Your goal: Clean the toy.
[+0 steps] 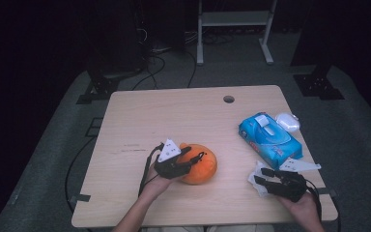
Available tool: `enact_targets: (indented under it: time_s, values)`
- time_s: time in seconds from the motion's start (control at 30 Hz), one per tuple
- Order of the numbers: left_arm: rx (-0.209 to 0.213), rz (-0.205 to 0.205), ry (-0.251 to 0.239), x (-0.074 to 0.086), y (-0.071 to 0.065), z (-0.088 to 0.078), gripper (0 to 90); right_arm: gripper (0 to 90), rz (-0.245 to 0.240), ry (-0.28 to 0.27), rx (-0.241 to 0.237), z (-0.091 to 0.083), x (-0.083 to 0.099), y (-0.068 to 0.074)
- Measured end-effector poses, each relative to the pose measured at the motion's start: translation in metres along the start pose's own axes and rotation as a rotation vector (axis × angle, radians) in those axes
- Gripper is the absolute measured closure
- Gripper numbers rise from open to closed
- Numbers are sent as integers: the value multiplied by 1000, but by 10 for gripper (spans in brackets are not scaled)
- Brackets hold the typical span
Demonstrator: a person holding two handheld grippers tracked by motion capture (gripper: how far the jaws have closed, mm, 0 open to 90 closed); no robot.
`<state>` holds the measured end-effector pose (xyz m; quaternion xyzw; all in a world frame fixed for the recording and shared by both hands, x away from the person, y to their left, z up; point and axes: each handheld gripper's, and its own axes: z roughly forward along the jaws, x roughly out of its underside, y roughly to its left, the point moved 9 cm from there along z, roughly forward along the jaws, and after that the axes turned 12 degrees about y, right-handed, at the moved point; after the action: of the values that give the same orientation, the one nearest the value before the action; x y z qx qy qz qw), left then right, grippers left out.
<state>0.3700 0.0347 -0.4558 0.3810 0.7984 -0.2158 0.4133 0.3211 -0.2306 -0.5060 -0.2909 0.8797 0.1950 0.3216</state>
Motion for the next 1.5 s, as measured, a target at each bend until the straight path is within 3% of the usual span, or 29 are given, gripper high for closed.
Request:
enact_targets:
  time_s: [0.17,0.4,0.57,1.07,1.27,1.5]
  values:
    - [-2,-20,-18,1,8,-20,453,484,6,-2,2,-2,0,-1]
    - [-27,-77,-8,20,25,-43,366,455,22,-34,4,-10,-4,-1]
    - [-53,-89,-1,31,36,-57,332,441,31,-33,1,-11,-2,-3]
    - [-99,-125,24,52,52,-76,243,346,71,-48,-2,-17,0,-12]
    - [-117,-157,39,67,57,-83,210,287,98,-55,-29,-21,-1,-13]
    - [-137,-190,54,88,61,-94,181,242,93,-70,-58,-27,-1,-10]
